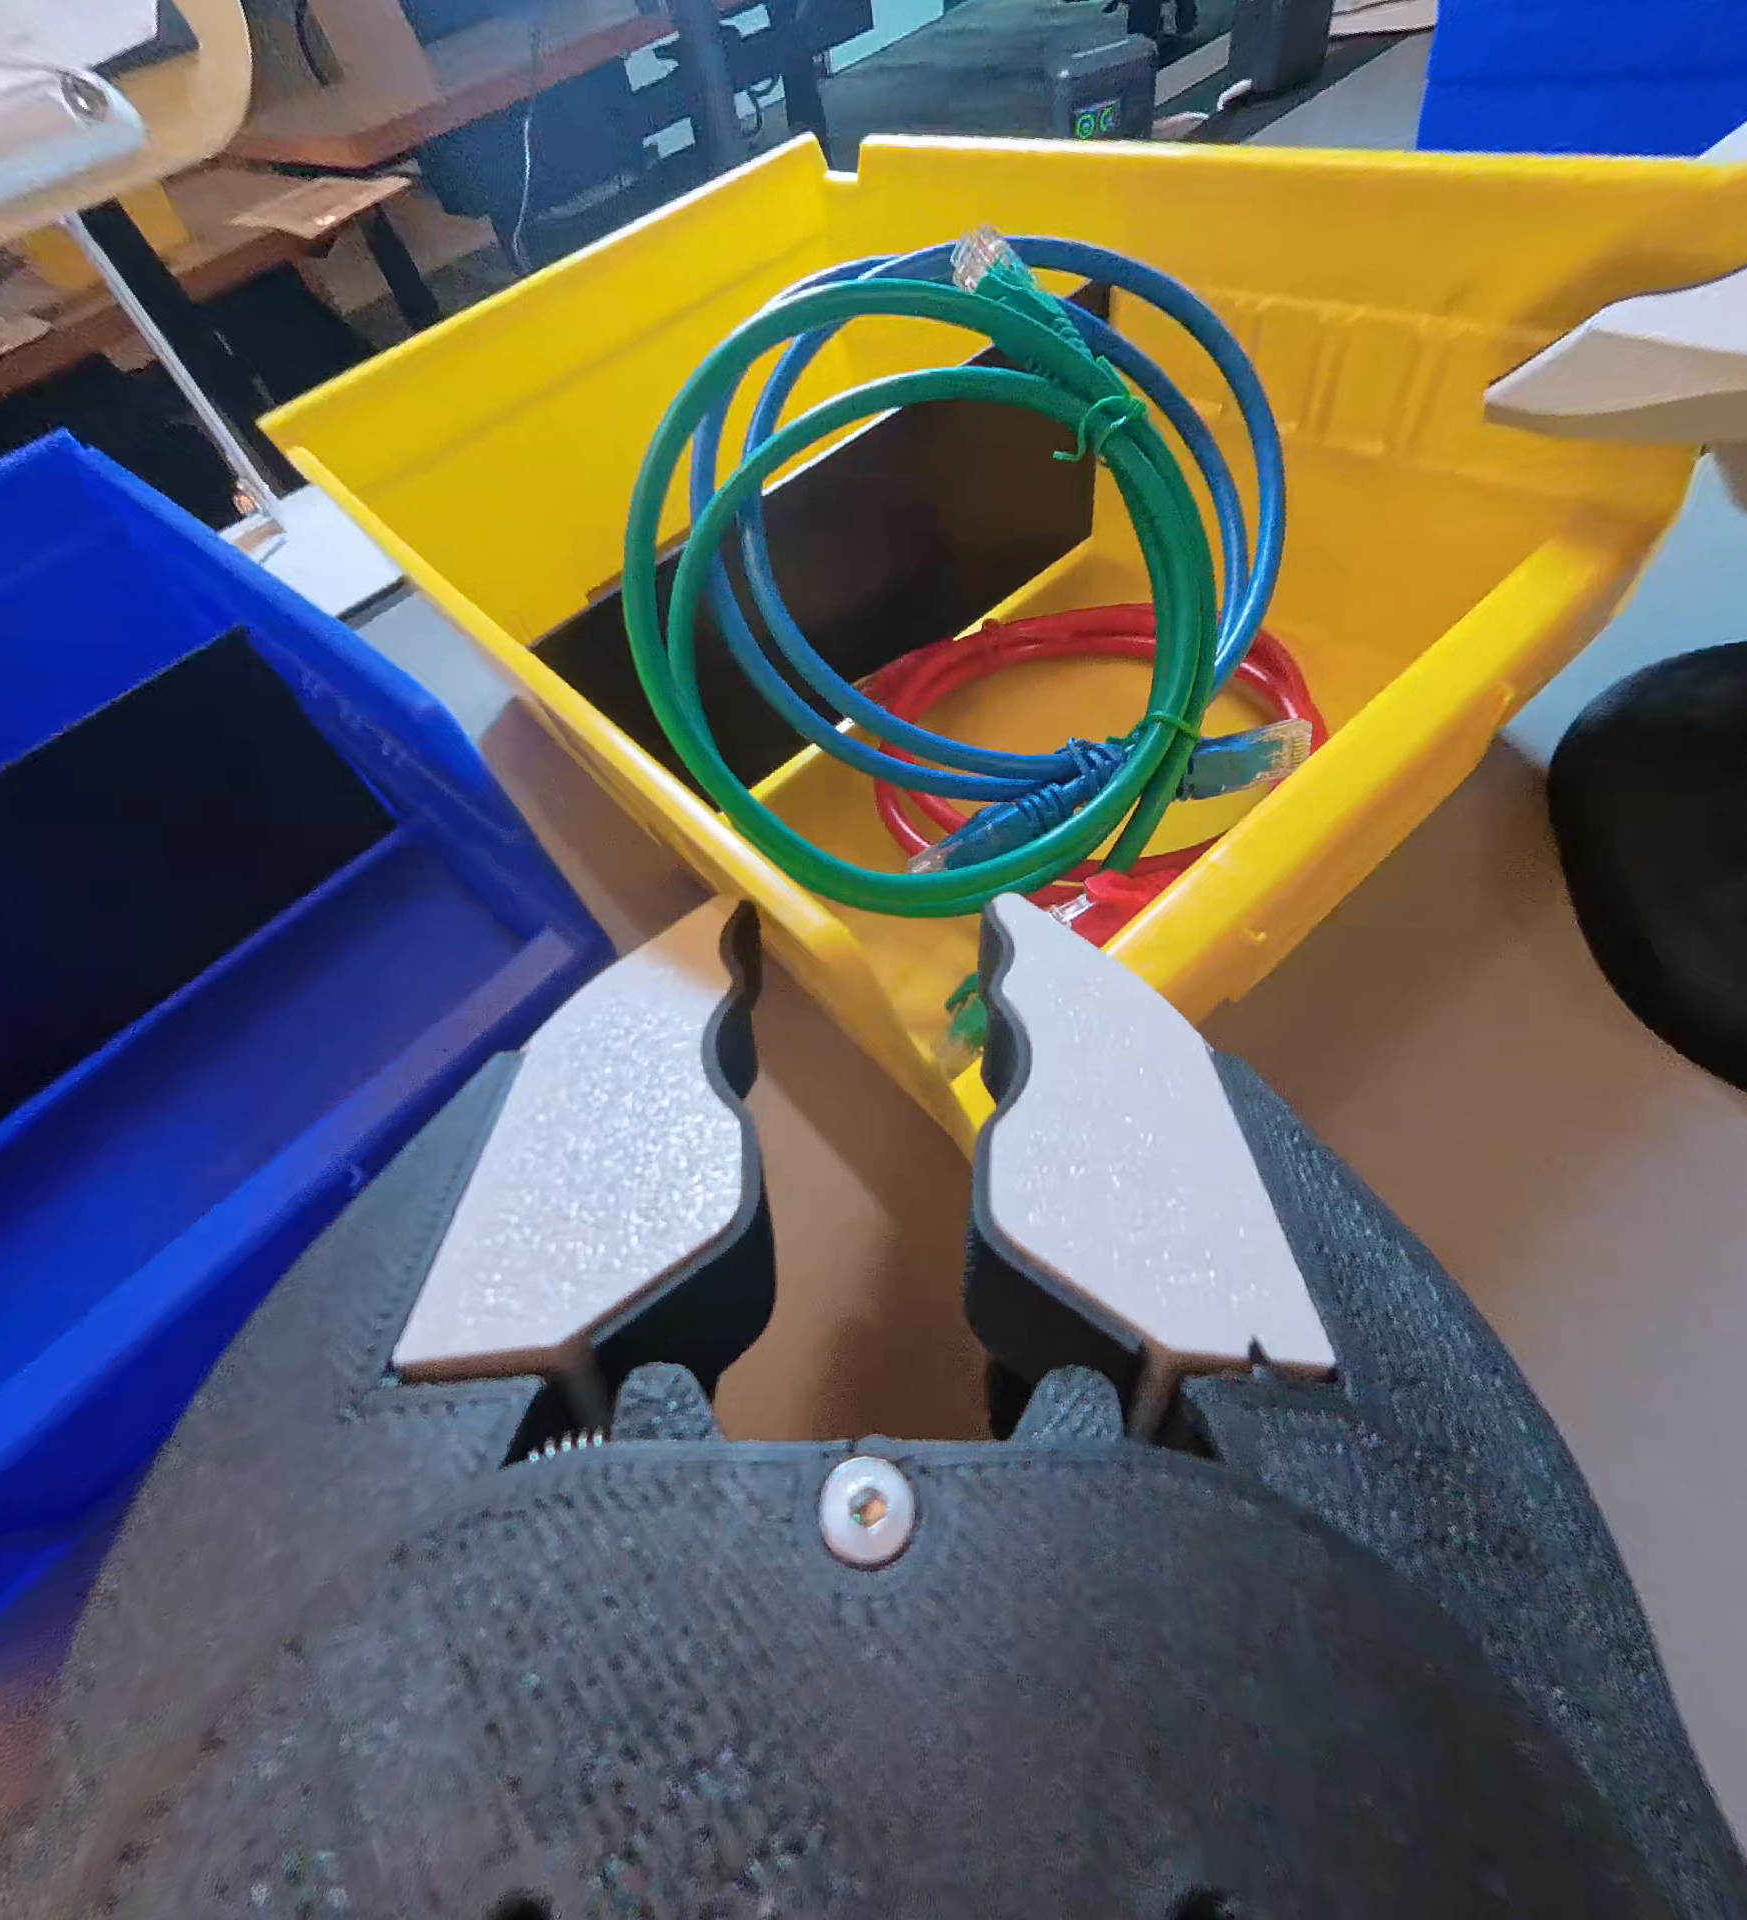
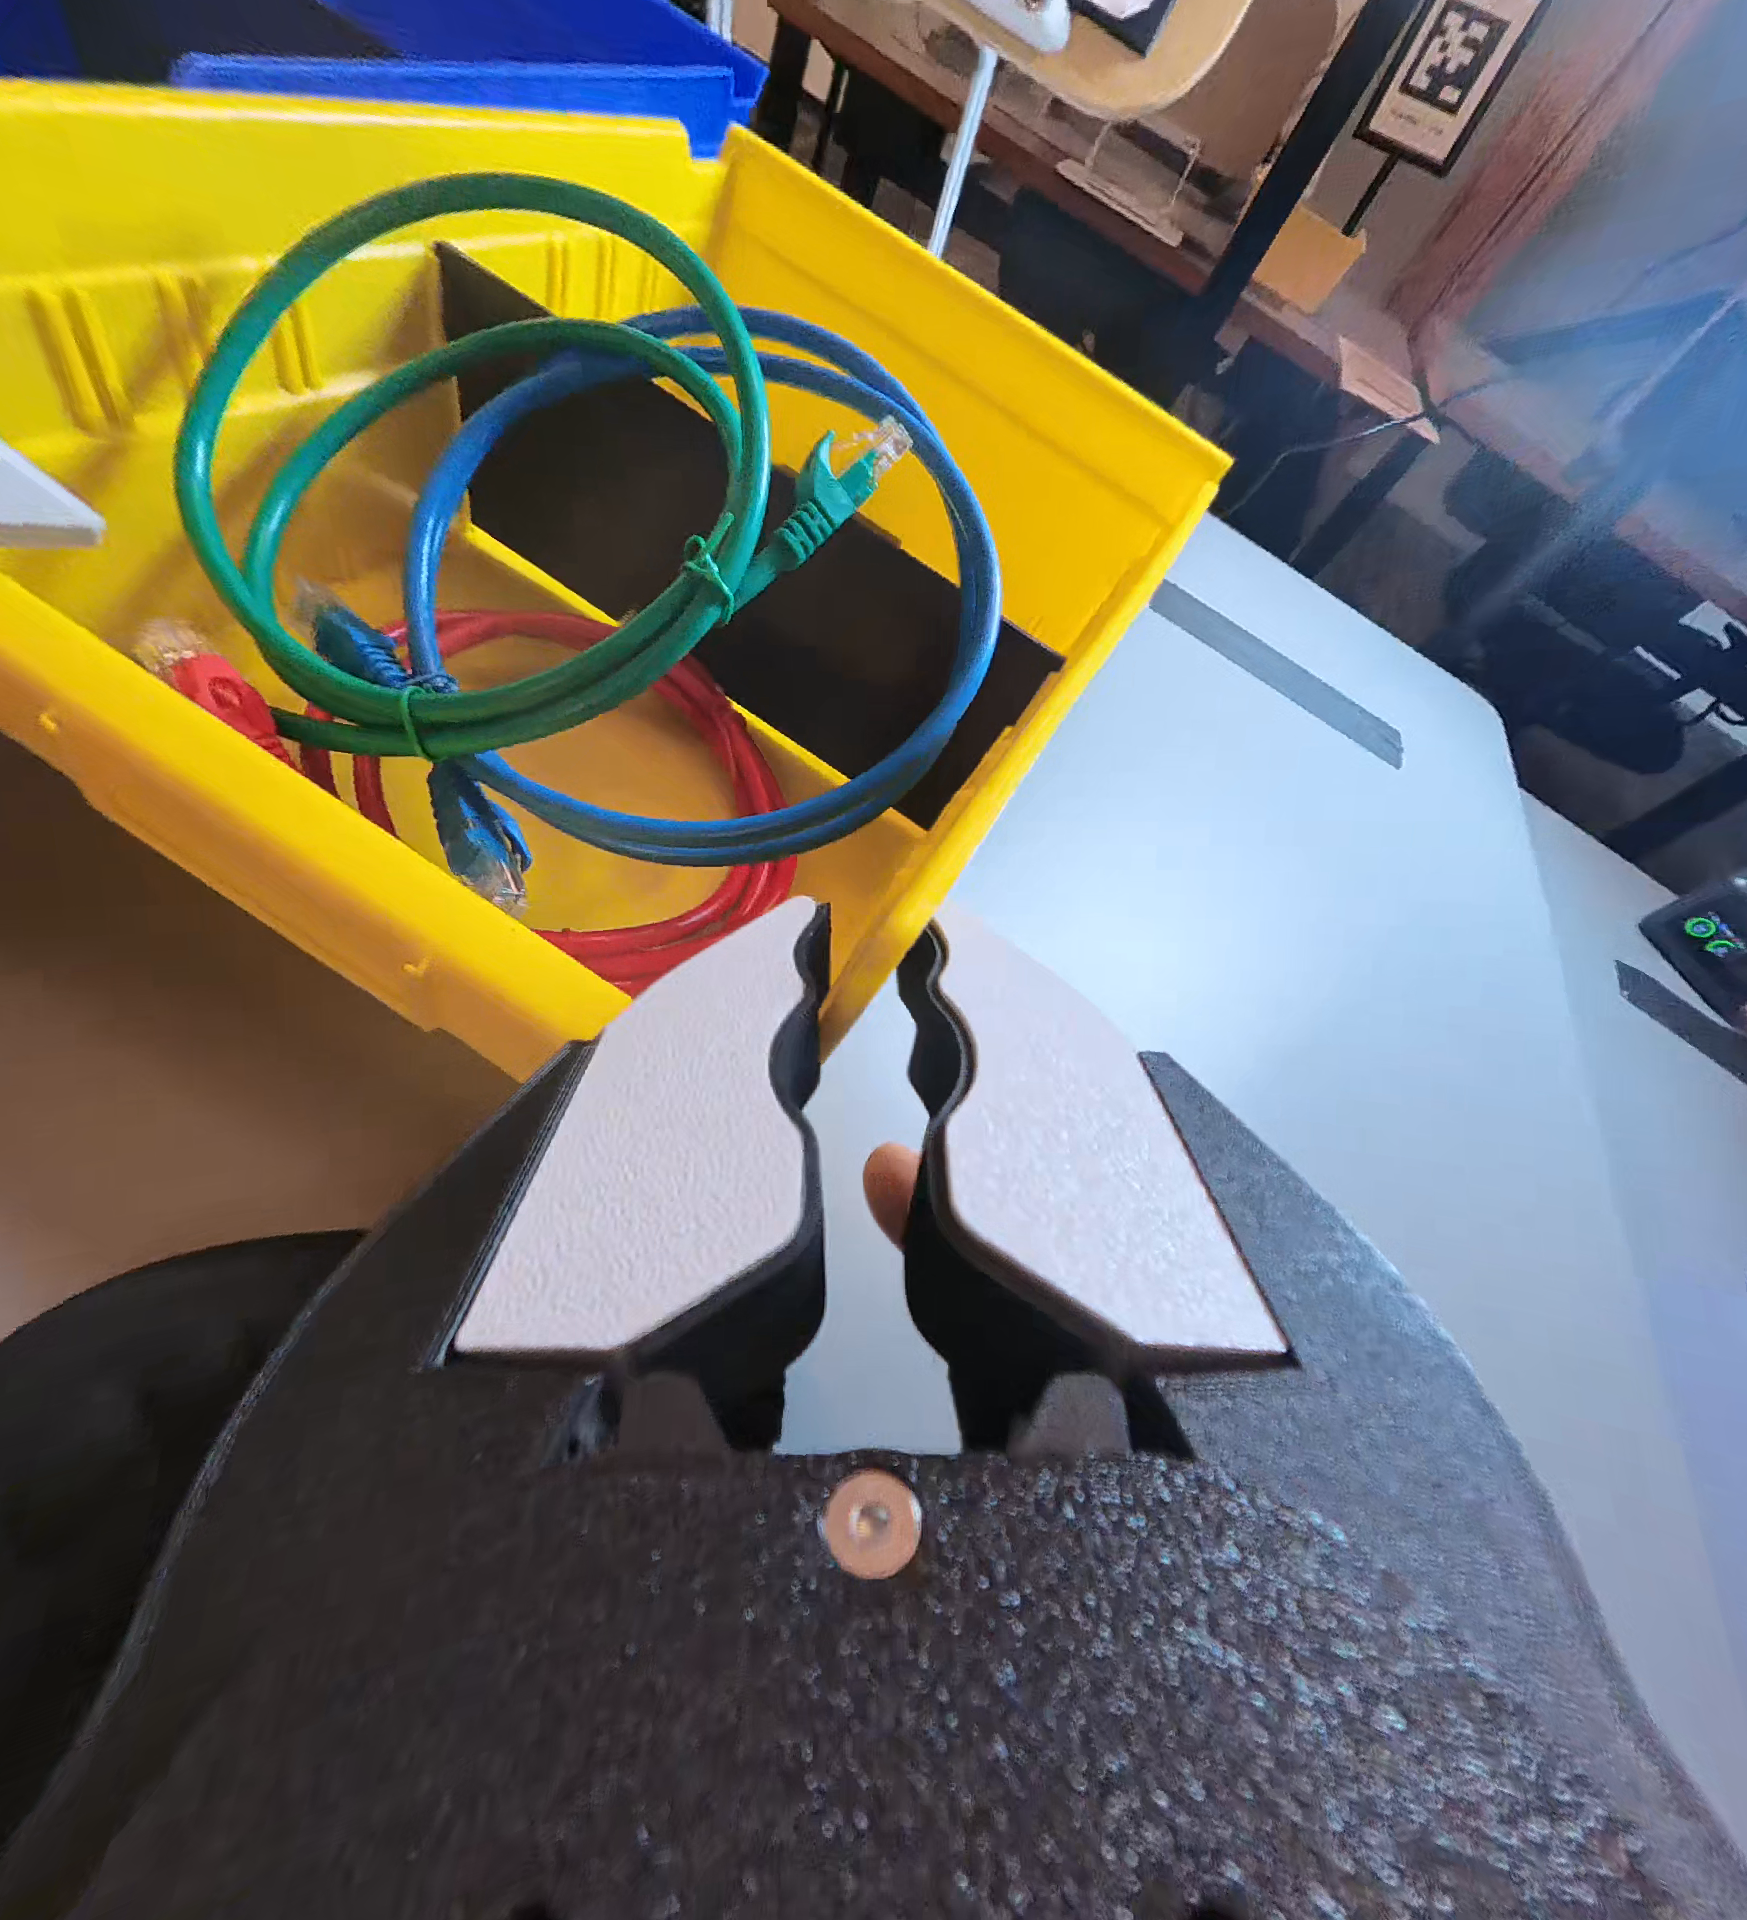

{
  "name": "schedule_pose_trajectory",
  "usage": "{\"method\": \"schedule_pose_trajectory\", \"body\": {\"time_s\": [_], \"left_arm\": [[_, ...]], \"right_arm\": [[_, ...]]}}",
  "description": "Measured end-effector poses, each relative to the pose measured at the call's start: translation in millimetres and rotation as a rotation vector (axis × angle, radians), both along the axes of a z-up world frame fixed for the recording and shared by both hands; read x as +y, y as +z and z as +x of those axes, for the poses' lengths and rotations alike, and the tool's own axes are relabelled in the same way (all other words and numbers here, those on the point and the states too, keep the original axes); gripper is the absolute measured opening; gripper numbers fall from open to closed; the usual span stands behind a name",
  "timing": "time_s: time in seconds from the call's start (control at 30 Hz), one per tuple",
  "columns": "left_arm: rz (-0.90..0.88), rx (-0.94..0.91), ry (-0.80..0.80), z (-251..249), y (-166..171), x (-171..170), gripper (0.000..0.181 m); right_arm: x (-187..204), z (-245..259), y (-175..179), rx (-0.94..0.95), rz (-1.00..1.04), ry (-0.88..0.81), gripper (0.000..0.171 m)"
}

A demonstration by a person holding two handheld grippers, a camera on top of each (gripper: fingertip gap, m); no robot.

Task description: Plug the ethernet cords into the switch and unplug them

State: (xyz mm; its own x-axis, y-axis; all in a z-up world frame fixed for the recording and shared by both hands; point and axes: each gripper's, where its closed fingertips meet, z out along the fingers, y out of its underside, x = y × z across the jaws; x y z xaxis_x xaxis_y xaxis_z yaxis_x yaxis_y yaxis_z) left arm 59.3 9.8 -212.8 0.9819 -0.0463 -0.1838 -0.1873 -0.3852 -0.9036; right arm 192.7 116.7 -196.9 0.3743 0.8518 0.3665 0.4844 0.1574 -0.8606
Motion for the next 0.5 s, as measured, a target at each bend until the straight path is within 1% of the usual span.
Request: {"method": "schedule_pose_trajectory", "body": {"time_s": [0.03,0.1,0.2,0.3,0.4,0.5], "left_arm": [[0.005,0.0,-0.004,2.6,1.8,-2.4,0.04],[0.043,-0.036,-0.027,11.3,11.3,-12.4,0.038],[0.094,0.002,-0.076,32.8,33.8,-40.1,0.035],[0.123,0.048,-0.135,55.2,59.7,-80.0,0.03],[0.151,0.14,-0.185,72.2,83.4,-128.3,0.025],[0.159,0.247,-0.192,76.6,93.8,-172.0,0.025]], "right_arm": [[-4.3,3.9,3.4,-0.005,0.024,-0.013,0.012],[-19.2,15.8,14.7,-0.001,0.062,-0.032,0.012],[-54.2,42.8,34.7,-0.009,0.113,-0.054,0.013],[-100.3,69.6,54.0,-0.018,0.152,-0.048,0.014],[-145.8,90.4,70.8,0.0,0.174,-0.04,0.014],[-187.1,95.2,81.6,0.062,0.182,0.002,0.013]]}}
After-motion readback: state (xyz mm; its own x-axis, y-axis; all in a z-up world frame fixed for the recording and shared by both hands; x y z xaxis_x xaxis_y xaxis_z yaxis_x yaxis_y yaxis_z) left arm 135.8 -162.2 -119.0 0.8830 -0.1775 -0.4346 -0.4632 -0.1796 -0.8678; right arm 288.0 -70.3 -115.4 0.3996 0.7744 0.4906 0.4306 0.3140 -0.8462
